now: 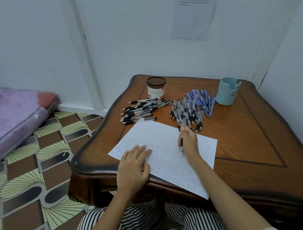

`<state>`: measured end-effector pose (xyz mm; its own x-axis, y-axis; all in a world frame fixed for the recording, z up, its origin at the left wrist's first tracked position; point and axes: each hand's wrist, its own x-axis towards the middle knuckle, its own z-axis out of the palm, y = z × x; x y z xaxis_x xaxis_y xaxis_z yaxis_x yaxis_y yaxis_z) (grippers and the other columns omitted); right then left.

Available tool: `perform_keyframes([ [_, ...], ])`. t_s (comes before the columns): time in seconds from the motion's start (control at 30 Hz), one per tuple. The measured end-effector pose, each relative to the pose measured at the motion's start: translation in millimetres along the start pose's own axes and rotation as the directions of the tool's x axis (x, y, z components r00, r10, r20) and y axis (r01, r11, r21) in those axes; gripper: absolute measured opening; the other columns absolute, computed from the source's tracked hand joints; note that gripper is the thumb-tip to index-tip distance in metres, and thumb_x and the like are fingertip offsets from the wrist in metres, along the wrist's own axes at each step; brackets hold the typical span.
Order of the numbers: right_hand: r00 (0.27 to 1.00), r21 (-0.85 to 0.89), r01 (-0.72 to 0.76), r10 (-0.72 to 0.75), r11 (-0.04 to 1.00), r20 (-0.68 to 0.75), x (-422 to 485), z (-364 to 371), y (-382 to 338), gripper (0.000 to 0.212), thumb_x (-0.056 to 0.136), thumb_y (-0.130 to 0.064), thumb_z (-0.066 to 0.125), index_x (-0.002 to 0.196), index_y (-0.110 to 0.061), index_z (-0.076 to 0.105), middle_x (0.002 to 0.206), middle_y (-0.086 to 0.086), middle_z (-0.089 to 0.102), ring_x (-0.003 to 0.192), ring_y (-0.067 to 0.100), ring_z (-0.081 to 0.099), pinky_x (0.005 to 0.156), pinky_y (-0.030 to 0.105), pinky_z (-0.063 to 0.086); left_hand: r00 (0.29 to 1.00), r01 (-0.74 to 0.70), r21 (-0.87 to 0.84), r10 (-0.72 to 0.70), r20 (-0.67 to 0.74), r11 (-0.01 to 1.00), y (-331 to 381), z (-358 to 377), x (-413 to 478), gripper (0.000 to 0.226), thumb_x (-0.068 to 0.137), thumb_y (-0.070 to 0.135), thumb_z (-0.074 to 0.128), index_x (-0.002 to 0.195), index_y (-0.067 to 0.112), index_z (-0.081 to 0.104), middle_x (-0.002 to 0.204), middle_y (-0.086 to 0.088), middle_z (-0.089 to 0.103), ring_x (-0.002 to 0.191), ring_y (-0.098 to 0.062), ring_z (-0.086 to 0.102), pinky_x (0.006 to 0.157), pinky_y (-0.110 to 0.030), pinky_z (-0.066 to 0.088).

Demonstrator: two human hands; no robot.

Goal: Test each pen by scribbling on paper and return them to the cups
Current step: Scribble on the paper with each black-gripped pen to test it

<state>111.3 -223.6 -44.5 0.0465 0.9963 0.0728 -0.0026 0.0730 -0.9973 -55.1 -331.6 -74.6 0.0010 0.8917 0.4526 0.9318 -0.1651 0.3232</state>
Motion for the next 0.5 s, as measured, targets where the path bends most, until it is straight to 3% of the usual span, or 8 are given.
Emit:
perform_keyframes([
  [0.1, 1.0, -0.034, -0.013, 0.012, 0.999, -0.013, -0.1, -0.3, 0.2, 0.026, 0.103, -0.017, 0.035, 0.121, -0.014, 0.053, 0.052, 0.004, 0.041, 0.037, 0.003, 0.038, 0.041, 0.016, 0.033, 1.0, 0.004, -0.005, -0.004, 0.003, 1.0, 0.6, -0.6, -0.7, 0.044, 0.084, 0.029, 0.036, 0.115, 0.021, 0.066, 0.124, 0.003, 0.063, 0.121, -0.018, 0.055, 0.1, -0.041, 0.042],
  [0.27, 0.998, -0.198, 0.057, -0.056, 0.979, 0.009, 2.0, 5.6, -2.7, 0.027, 0.098, -0.016, 0.048, 0.122, -0.005, 0.055, 0.054, 0.006, 0.046, 0.043, 0.008, 0.042, 0.041, 0.014, 0.033, 0.999, 0.019, -0.017, -0.018, 0.026, 1.0, 1.7, -2.6, 0.5, 0.043, 0.084, 0.029, 0.037, 0.115, 0.022, 0.066, 0.123, 0.003, 0.063, 0.12, -0.018, 0.055, 0.1, -0.04, 0.041],
  [0.4, 0.99, -0.43, 0.116, -0.138, 0.895, -0.019, 25.3, 3.4, -10.7, 0.024, 0.091, -0.009, 0.057, 0.111, 0.004, 0.059, 0.06, 0.001, 0.044, 0.052, 0.012, 0.038, 0.049, 0.023, 0.03, 0.999, 0.031, -0.046, -0.029, 0.043, 0.998, 1.1, -6.3, 4.0, 0.046, 0.083, 0.034, 0.034, 0.114, 0.024, 0.066, 0.123, 0.006, 0.062, 0.12, -0.016, 0.054, 0.098, -0.035, 0.04],
  [0.5, 0.993, -0.59, 0.094, -0.117, 0.802, -0.001, 54.7, -5.6, -25.6, 0.025, 0.088, -0.006, 0.058, 0.111, 0.005, 0.061, 0.079, 0.011, 0.059, 0.063, 0.016, 0.054, 0.051, 0.018, 0.037, 0.987, 0.108, -0.07, -0.099, 0.123, 0.992, -0.3, -14.9, 24.3, 0.038, 0.086, 0.035, 0.037, 0.111, 0.028, 0.066, 0.117, 0.01, 0.062, 0.111, -0.013, 0.053, 0.09, -0.03, 0.039],
])
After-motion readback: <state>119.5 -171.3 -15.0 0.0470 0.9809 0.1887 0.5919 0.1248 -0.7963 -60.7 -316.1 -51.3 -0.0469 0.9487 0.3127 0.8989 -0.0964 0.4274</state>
